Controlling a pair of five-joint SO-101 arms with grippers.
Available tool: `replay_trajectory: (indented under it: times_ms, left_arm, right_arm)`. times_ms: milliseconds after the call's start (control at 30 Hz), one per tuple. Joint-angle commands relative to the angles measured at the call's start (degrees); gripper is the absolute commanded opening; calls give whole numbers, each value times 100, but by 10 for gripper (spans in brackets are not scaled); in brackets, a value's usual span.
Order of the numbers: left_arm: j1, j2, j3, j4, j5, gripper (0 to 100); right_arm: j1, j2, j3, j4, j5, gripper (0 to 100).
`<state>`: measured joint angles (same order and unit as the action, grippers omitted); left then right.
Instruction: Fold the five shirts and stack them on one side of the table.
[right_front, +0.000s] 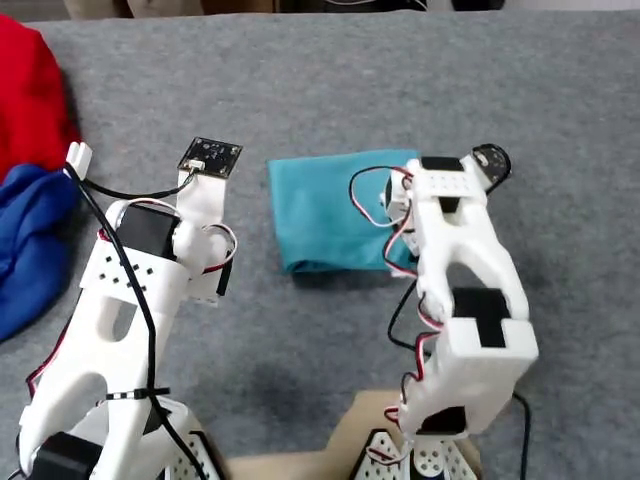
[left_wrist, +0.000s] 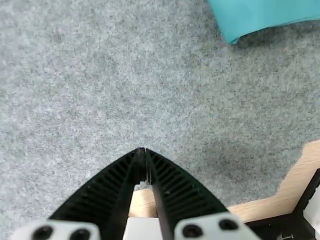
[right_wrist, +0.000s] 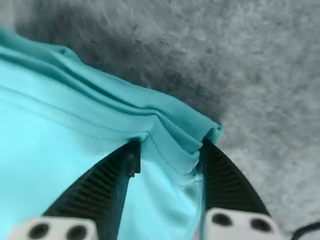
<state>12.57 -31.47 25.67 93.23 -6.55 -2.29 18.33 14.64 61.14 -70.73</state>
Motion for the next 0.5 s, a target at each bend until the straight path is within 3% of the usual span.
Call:
replay_trajectory:
  times_ms: [0,200,367,467]
  left_arm:
    - [-44,-31,-70,-35,-35,19]
    - [-44,-31,-70,-26,-35,19]
    - [-44,-31,-70,-26,-35,19]
    - [-44,-31,-70,-26,-35,19]
  right_arm:
    - [-92,470,-382,-149,-132,203]
    - [-84,813,-620,-141,-70,193]
    - [-84,831,-620,35,-62,26]
    - [-92,822,-725,334,-62,11]
